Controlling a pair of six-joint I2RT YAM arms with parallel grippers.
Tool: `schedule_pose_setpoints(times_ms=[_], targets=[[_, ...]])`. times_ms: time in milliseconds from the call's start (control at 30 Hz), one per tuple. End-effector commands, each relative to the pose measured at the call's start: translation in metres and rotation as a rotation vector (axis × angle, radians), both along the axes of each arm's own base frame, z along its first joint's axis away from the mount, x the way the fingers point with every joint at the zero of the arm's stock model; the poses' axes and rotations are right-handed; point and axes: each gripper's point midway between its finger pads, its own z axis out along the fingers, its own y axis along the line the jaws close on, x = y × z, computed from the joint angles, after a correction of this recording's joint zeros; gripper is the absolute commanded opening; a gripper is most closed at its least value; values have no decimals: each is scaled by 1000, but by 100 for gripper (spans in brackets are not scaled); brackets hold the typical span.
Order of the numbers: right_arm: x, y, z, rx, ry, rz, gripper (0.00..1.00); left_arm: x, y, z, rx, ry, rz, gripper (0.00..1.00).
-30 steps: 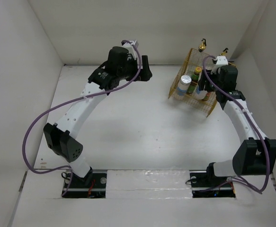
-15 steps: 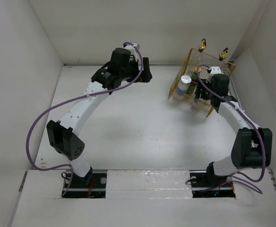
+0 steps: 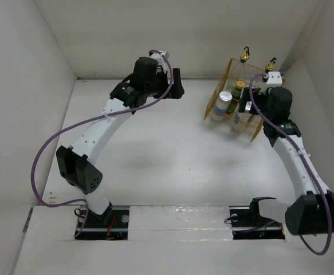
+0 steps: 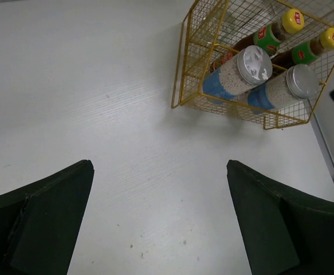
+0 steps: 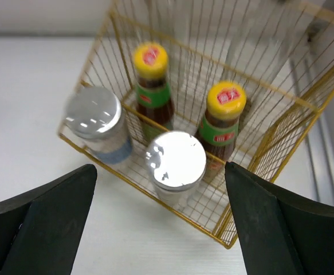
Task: Organize the condiment bottles
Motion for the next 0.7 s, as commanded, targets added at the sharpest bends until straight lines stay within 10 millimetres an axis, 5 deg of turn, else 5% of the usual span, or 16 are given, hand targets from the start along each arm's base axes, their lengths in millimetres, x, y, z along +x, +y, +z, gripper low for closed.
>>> schedule_pose_setpoints(times_ms=[0,100,233,467,500,567,600,667], targets=[[-26,9,85,10,-186,-8,99,-5,5,64,-86,-133,13,100],[-60,27,130,39,-302,56,99,-7,20,90,-157,-156,62,100],[-106,89,159,132,-420,294,99,-17,40,114,-226,-190,125,100],[-163,150,157,205,-407,535,99,-51,71,142,-270,-274,186,100],[-164,154,155,209,-405,547,99,-54,73,127,-256,-254,187,100],[-168,159,153,219,-392,547,99,-69,82,137,-291,-304,184,100],[-174,167,153,225,-389,575,99,-71,82,121,-285,-270,190,100],[-178,166,169,231,-425,563,99,-79,85,123,-306,-276,183,100]])
